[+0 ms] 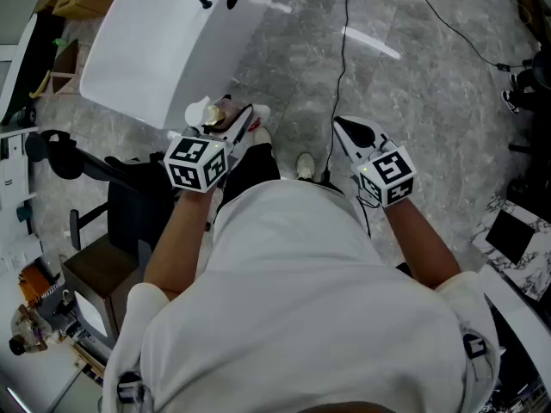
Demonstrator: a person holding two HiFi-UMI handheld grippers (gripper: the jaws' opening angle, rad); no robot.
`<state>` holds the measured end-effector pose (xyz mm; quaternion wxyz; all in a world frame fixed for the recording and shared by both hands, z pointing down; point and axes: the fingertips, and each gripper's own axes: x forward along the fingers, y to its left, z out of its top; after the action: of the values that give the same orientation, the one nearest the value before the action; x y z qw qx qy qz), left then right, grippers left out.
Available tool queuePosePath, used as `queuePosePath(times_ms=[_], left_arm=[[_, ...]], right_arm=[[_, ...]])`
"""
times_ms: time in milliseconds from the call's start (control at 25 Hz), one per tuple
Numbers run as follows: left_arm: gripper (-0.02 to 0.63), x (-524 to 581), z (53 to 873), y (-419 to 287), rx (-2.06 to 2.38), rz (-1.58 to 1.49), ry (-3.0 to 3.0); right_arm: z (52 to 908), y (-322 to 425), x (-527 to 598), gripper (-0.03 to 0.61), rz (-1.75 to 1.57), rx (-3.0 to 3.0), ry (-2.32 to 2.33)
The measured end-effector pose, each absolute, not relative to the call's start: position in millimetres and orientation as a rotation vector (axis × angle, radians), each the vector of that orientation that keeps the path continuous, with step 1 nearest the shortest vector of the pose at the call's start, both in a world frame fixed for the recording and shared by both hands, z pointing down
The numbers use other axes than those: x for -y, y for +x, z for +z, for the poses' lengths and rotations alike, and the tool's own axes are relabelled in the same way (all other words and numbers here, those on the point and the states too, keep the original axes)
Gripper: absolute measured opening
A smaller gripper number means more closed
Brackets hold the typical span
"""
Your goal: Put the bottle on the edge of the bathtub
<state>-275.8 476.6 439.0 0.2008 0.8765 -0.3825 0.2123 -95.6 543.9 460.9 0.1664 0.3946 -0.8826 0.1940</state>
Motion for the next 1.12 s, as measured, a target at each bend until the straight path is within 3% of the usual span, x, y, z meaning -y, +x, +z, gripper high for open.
queuePosePath(times_ms=[480,640,1120], left_arm=[[0.230,-351.8,441.5,-272.6,0.949,0.594,2.511],[0.230,-286.6,432.9,-274.3,0.942,0.560,2.519],[0.230,-139.2,426.3,-258.3,0.949,0.537,2.523]], right_arm=[[467.1,-90.1,-420.6,0.009,0.582,2.417,1.244],[451.0,-87.6,-360.7,0.106,0.577,2.385,1.295],[433.5,-71.4,-248.4,0.098,0.588,2.370,1.387]])
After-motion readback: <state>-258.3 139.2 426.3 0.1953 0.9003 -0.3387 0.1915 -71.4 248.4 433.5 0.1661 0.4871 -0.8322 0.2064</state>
